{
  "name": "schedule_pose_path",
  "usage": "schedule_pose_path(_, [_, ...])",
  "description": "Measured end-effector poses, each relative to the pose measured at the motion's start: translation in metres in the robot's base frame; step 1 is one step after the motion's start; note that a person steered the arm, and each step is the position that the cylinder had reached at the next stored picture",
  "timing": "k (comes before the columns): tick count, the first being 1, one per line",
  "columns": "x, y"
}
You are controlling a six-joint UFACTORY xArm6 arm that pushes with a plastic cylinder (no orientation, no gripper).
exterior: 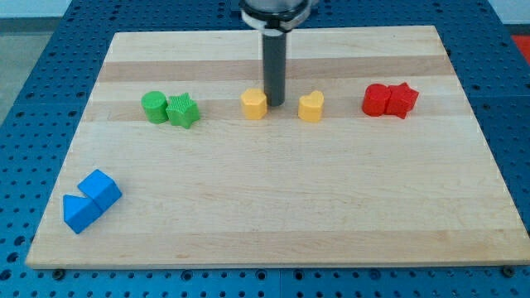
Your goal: Slide yellow heart towards bottom center
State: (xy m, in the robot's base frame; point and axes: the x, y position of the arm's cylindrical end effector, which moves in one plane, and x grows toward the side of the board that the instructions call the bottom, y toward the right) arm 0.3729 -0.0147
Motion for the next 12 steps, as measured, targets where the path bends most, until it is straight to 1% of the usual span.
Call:
schedule_pose_path(2, [0.017, -0.050])
schedule_pose_path(3, [0.021, -0.058])
schedule_pose_path(4, [0.025, -0.028])
schedule_pose_path(6, [0.021, 0.065])
schedule_pose_path(7, [0.021, 0.081])
schedule_pose_path(8, [0.007, 0.081])
schedule_pose_path(9, [-0.016, 0.087])
schedule_pose_path(10, [-0.017, 0.126])
schedule_pose_path(11, [0.007, 0.152])
schedule_pose_path(12, [0.027, 0.149])
